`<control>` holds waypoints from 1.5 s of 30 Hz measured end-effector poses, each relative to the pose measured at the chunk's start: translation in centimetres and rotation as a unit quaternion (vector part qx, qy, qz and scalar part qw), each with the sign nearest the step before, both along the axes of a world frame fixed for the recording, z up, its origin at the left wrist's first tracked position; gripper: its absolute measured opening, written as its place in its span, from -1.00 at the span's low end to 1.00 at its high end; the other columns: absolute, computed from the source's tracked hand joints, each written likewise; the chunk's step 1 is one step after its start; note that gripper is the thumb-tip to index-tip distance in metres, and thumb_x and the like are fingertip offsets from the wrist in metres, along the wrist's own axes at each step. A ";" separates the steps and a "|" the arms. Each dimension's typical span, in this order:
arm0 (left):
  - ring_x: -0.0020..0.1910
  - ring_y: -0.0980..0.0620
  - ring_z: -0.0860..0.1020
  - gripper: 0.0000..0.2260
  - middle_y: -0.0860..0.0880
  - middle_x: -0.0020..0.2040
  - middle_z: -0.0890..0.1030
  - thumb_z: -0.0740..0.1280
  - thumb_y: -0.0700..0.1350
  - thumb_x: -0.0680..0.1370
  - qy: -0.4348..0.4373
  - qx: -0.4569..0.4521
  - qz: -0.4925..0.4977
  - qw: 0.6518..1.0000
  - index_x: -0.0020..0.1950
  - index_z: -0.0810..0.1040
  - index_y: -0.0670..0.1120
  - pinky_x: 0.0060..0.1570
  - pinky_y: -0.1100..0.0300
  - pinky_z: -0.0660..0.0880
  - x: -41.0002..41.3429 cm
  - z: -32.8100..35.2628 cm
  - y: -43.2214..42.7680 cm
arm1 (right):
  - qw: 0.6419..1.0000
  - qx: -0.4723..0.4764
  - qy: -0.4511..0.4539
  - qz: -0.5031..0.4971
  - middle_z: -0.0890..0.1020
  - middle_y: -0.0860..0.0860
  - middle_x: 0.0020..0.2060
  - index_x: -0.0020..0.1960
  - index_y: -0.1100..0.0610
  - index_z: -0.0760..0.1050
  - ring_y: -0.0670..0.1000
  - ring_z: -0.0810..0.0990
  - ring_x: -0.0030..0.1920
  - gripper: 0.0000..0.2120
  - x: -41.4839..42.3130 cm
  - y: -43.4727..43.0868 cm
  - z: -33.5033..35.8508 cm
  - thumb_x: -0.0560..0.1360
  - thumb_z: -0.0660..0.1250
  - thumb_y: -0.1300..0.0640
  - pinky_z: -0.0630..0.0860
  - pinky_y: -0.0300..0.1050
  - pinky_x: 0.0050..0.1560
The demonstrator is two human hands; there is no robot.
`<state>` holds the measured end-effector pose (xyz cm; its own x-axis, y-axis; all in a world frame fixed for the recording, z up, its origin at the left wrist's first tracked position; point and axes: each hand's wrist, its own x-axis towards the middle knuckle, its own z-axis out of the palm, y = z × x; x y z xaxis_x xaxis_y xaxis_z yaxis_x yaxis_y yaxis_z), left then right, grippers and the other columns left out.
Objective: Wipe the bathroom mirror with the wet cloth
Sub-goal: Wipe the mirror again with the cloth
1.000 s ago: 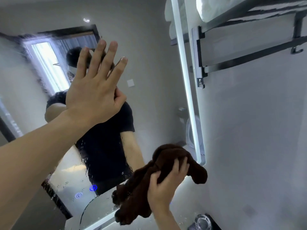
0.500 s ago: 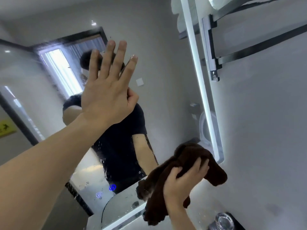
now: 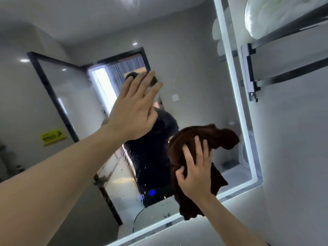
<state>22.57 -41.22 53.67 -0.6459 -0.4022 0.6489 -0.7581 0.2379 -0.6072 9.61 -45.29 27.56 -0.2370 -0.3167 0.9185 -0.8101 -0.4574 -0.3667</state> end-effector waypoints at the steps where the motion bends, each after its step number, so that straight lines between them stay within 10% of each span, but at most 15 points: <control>1: 0.65 -0.15 0.06 -0.43 -0.15 0.66 0.15 0.10 0.00 0.58 0.013 -0.008 0.015 1.000 0.60 0.26 -0.07 0.61 -0.17 -0.03 1.9 0.1 0.9 | 0.999 0.003 0.049 -0.003 0.17 0.18 0.60 0.54 0.04 0.26 0.21 -0.02 0.65 -0.37 -0.8 0.0 -1.2 0.47 0.25 0.13 0.25 0.46 0.47; 4: 0.66 -0.17 -0.01 -0.41 -0.17 0.67 0.08 0.05 0.00 0.57 0.024 -0.013 0.083 0.996 0.62 0.22 -0.07 0.61 -0.18 -0.09 8.6 -0.4 3.6 | 0.995 0.015 0.099 0.004 0.16 0.14 0.62 0.53 0.03 0.27 0.21 0.01 0.65 -0.41 -2.2 0.3 -2.0 0.50 0.22 0.10 0.27 0.48 0.44; 17: 0.65 -0.23 -0.07 -0.37 -0.17 0.68 0.00 0.08 0.08 0.53 0.135 -0.030 0.175 0.975 0.62 0.19 -0.01 0.56 -0.33 -0.08 27.0 -3.4 8.2 | 0.984 -0.006 -0.174 0.036 0.15 0.23 0.62 0.51 0.14 0.29 0.31 0.01 0.63 -0.31 15.0 3.9 11.1 0.38 0.27 0.21 0.01 0.48 0.53; 33: 0.62 -0.17 -0.34 -0.41 -0.08 0.67 -0.29 0.02 0.11 0.69 0.124 0.048 0.138 0.981 0.67 -0.16 0.16 0.56 -0.23 -0.32 33.9 -3.3 7.3 | 0.984 0.017 0.172 0.054 0.12 0.21 0.60 0.56 0.05 0.24 0.26 -0.01 0.60 -0.32 40.8 10.1 3.7 0.44 0.21 0.03 -0.10 0.41 0.54; 40: 0.63 -0.23 -0.28 -0.40 -0.11 0.68 -0.24 0.03 0.15 0.69 0.115 0.014 0.137 0.984 0.67 -0.16 0.15 0.54 -0.18 -0.36 33.9 -3.6 7.0 | 0.923 0.012 0.363 0.125 0.10 0.09 0.63 0.54 -0.03 0.27 0.16 0.12 0.58 -0.21 43.9 10.8 -1.3 0.35 0.45 0.01 0.42 0.29 0.36; 45: 0.63 -0.26 -0.25 -0.38 -0.14 0.68 -0.22 0.06 0.17 0.68 0.118 0.002 0.137 0.983 0.67 -0.16 0.15 0.52 -0.21 -0.34 33.7 -3.7 6.9 | 0.828 -0.039 0.546 0.125 0.11 0.05 0.65 0.60 0.00 0.20 0.11 0.24 0.57 -0.31 39.5 9.9 -7.8 0.50 0.32 0.07 -0.08 0.34 0.58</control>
<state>56.30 -34.30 49.94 -0.3436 -0.5438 0.7657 -0.9141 0.0069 -0.4053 49.07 -35.39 19.75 0.8111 -0.1604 0.5624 -0.5162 -0.6484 0.5595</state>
